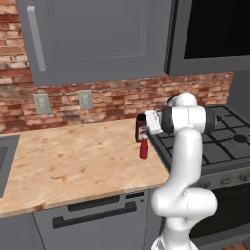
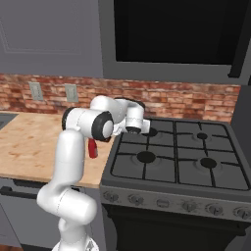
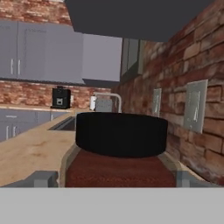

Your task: Collect the paprika, ketchup, and shaker from the cabinet and place them next to the stove.

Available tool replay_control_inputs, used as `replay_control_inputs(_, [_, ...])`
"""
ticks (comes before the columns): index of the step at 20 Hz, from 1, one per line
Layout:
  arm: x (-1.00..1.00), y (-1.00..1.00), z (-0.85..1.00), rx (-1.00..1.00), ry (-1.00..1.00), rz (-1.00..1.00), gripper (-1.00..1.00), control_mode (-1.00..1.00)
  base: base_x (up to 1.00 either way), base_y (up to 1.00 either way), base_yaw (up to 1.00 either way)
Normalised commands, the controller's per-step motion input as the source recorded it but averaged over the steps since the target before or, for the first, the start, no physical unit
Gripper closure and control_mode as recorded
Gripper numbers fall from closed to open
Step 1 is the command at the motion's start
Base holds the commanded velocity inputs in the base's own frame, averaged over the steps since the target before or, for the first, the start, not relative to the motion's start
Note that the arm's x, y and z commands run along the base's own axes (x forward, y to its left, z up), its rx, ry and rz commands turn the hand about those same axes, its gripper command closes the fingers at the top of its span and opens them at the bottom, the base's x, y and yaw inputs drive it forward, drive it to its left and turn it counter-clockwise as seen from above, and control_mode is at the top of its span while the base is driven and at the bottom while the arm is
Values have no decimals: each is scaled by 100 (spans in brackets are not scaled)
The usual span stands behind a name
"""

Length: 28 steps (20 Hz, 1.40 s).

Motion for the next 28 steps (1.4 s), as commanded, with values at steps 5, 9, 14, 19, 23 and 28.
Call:
replay_control_inputs(5, [0,-6,33,0,1,-2,-100,-100,0,0,0])
replay_control_inputs(9, [0,-16,33,0,2,-1,-100,-100,0,0,0])
replay_control_inputs(14, [-6,-20,30,0,0,-2,-100,-100,0,0,0])
replay_control_inputs(19, [-47,-16,27,0,-1,-2,-100,-100,0,0,0])
replay_control_inputs(23, [-83,-3,22,0,-5,-4,-100,-100,0,0,0])
replay_control_inputs(28, [-100,0,31,0,-10,-6,-100,-100,0,0,0])
